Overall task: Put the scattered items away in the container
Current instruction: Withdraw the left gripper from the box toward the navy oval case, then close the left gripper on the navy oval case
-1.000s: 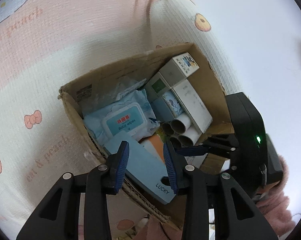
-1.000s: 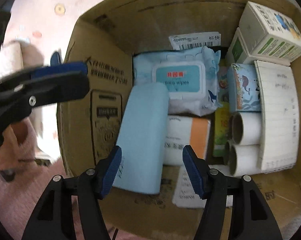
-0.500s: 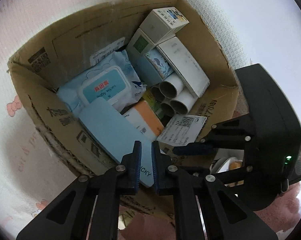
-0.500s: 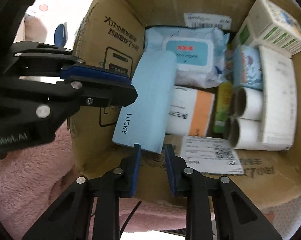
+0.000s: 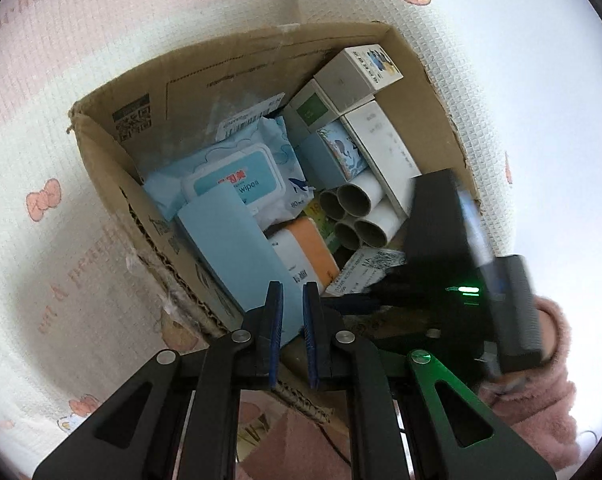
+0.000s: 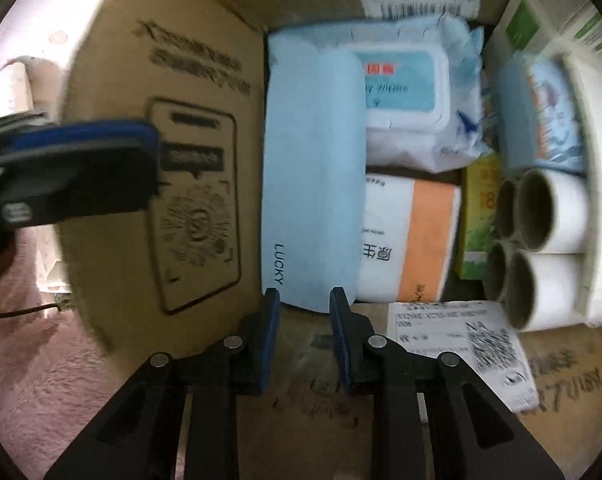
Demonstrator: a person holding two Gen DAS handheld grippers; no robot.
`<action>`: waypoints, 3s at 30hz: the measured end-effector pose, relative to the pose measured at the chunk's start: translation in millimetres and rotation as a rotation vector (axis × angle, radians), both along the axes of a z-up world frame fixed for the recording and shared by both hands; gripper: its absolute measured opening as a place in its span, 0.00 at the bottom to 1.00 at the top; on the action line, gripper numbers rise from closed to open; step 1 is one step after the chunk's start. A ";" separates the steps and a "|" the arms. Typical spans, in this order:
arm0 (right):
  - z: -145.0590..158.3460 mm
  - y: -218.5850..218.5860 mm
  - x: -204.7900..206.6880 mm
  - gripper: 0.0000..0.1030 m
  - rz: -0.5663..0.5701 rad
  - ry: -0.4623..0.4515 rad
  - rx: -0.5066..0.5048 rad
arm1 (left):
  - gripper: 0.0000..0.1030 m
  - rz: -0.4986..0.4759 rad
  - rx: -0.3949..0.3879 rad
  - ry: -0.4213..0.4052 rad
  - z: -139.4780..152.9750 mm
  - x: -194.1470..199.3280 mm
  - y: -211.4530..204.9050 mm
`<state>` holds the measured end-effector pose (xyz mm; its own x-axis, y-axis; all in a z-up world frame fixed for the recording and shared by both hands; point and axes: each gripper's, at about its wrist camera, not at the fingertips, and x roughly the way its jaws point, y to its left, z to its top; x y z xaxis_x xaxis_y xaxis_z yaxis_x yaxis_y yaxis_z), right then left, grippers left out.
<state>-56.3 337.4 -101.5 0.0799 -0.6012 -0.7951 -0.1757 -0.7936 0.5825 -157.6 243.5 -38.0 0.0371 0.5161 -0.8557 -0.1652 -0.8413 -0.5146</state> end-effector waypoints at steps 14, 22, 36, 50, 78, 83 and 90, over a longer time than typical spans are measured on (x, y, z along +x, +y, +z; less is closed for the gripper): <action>100.7 16.0 22.3 0.53 -0.122 0.154 0.311 | 0.46 0.106 -0.038 0.168 41.5 13.3 -21.5; 131.4 -12.1 11.0 0.58 -0.131 0.167 0.398 | 0.59 0.152 -0.004 0.206 58.3 31.4 -79.8; 152.9 -98.5 -73.5 0.60 -0.019 0.252 0.451 | 0.60 0.366 -0.101 0.158 7.0 47.4 -218.3; 107.8 -178.5 -153.1 0.60 -0.154 0.309 0.222 | 0.60 0.669 -0.179 0.105 -59.6 99.8 -356.1; 36.6 -338.4 -274.3 0.60 0.032 0.519 -0.031 | 0.41 1.144 0.080 0.104 -157.8 114.3 -506.3; 34.2 -363.3 -287.6 0.60 0.067 0.528 -0.077 | 0.40 1.090 0.062 0.105 -158.6 105.8 -505.7; 28.5 -392.2 -299.4 0.61 0.116 0.553 -0.080 | 0.30 1.062 0.091 0.123 -155.2 113.8 -510.2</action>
